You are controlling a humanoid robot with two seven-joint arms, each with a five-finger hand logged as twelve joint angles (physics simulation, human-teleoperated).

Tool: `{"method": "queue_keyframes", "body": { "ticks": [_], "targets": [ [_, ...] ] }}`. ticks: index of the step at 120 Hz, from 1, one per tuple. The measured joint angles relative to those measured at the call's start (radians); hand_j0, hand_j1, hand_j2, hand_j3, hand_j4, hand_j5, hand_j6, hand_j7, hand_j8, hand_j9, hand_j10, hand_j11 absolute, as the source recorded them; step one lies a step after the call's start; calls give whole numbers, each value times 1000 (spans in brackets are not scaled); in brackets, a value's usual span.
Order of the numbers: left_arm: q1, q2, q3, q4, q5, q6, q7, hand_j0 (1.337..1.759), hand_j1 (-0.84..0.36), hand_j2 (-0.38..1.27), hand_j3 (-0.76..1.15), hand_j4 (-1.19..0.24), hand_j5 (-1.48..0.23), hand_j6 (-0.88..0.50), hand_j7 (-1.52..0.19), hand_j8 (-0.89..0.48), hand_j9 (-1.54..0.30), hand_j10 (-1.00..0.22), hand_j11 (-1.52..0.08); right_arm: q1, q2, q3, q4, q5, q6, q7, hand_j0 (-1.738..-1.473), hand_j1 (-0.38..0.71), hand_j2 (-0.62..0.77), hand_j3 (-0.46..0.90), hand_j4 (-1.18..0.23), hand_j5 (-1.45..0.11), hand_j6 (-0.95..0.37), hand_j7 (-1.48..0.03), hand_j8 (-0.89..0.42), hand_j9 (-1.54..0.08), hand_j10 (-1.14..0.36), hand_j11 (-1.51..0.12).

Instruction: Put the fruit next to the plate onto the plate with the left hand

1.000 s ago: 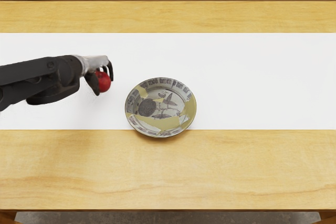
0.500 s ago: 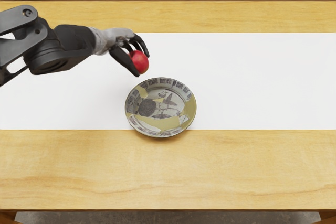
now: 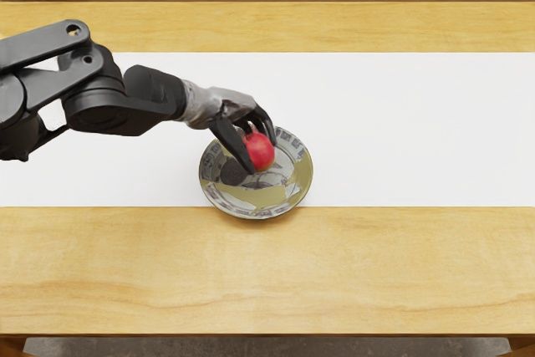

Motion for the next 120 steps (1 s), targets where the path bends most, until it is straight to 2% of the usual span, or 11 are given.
{"method": "queue_keyframes", "body": {
  "ticks": [67, 75, 82, 99, 120],
  "targets": [
    [52, -5, 49, 10, 53, 1, 0, 1652, -352, 318, 0, -523, -991, -304, -939, -349, -940, -671, -945, 0, 0, -1, 1, 0, 0, 0, -1658, -333, -3, 0, -13, -17, -13, -17, -13, -17, -13, -17],
    [42, -7, 45, 11, 64, 7, 0, 1653, -333, 284, 0, -529, -933, -339, -886, -367, -889, -644, -893, 0, 0, 0, 1, 0, 0, 0, -1658, -333, -3, 0, -13, -17, -13, -17, -13, -17, -13, -17],
    [40, -7, 42, 12, 70, 14, 0, 1654, -254, 229, 0, -473, -798, -330, -763, -352, -766, -559, -769, 0, 0, -1, 1, 0, 0, 0, -1658, -333, -3, 0, -13, -17, -13, -17, -13, -17, -13, -17],
    [43, -6, 28, 12, 74, 20, 0, 1656, 41, 116, 0, -243, -407, -172, -389, -183, -391, -286, -392, 0, 0, -1, 1, 0, 0, 0, -1658, -333, -3, 0, -13, -17, -13, -17, -13, -17, -13, -17],
    [40, 2, 12, 13, 66, 17, 0, 1657, 219, 50, 0, -104, -173, -74, -165, -79, -166, -122, -166, 0, 0, -2, 1, 0, 0, 0, -1658, -333, -3, 0, -13, -17, -13, -17, -13, -17, -13, -17]
  ]
}}
